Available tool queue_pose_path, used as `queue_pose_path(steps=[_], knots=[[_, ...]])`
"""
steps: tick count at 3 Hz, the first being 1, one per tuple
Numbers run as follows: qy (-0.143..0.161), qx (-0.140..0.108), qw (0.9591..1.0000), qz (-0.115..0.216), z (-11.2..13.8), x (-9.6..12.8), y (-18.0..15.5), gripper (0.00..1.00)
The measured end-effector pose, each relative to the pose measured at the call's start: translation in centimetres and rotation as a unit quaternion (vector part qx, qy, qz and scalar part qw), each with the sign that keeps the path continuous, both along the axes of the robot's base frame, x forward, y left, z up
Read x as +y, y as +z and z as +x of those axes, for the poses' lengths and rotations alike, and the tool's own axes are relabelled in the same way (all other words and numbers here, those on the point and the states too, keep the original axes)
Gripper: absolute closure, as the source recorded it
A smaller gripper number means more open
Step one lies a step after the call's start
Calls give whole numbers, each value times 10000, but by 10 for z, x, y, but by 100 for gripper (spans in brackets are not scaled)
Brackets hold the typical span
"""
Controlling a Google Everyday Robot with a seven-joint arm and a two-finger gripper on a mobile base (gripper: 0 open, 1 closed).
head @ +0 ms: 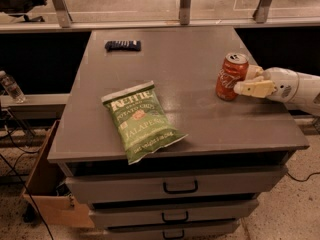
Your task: Place coke can upright
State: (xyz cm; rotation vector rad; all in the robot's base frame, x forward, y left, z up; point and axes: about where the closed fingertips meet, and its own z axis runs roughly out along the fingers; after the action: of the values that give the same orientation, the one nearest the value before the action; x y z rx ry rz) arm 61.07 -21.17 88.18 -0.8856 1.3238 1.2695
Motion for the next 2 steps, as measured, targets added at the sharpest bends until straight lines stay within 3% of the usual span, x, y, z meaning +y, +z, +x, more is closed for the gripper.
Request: queue_pose_path(steps=[1,2], knots=[[-132,-77,9998,-121,-4,-12,-1,0],[-301,-401,9971,-568,-8,-32,9,0]])
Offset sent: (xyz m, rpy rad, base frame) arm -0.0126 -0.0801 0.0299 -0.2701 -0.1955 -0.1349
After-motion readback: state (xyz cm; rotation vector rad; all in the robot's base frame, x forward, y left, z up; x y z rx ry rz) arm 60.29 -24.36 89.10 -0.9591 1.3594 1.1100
